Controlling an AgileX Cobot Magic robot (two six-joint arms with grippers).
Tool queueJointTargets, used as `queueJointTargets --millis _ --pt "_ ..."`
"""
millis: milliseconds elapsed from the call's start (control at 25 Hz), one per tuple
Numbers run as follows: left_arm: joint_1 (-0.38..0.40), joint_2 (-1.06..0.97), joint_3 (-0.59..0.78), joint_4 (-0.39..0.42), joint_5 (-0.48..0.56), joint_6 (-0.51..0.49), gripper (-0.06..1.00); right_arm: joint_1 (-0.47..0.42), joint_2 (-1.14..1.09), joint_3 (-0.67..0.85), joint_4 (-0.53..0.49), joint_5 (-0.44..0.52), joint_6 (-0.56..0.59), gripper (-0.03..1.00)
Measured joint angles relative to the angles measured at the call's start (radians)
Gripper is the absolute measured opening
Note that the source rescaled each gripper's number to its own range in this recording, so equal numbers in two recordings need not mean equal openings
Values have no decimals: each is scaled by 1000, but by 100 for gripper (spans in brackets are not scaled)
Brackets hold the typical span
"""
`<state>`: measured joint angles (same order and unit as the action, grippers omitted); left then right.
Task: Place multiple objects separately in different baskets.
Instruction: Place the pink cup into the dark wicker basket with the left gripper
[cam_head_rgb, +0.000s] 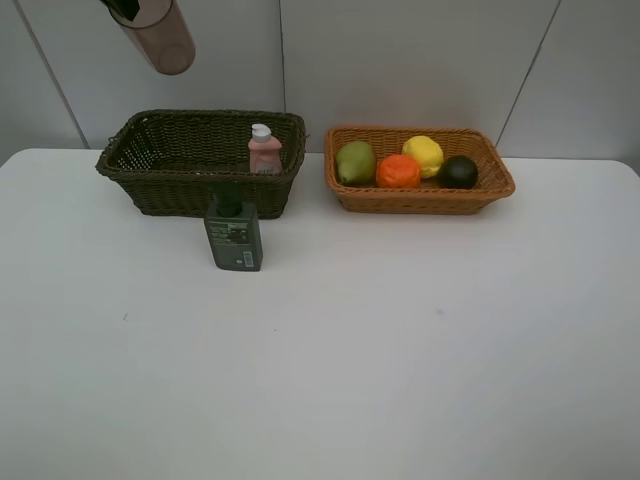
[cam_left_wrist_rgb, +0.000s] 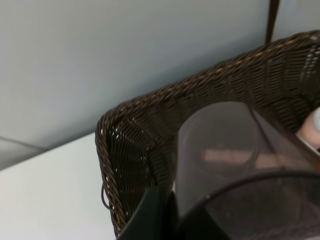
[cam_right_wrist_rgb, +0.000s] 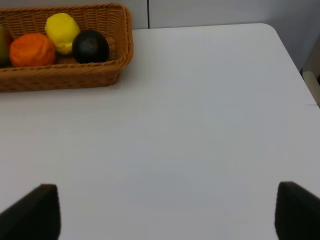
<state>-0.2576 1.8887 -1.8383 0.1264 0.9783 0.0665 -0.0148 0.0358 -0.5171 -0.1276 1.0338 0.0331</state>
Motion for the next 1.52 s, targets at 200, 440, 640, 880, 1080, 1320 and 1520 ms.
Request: queueJointTargets --millis 200,440,640,880,1080,1320,1520 --pt "19 114 0 0 -3 -22 0 0 0 0 0 0 0 88" --pt "22 233 0 -4 -10 -31 0 0 0 0 0 0 0 88" --pt "30 300 0 -44 -52 -36 0 0 0 0 0 0 0 88" --pt "36 332 0 -65 -68 -37 0 0 0 0 0 0 0 88" --pt "38 342 0 -68 -65 -37 0 0 0 0 0 0 0 88" --pt "38 347 0 -90 -59 -37 0 0 0 0 0 0 0 88" --pt "38 347 0 -113 -64 -38 7 0 0 0 0 0 0 88"
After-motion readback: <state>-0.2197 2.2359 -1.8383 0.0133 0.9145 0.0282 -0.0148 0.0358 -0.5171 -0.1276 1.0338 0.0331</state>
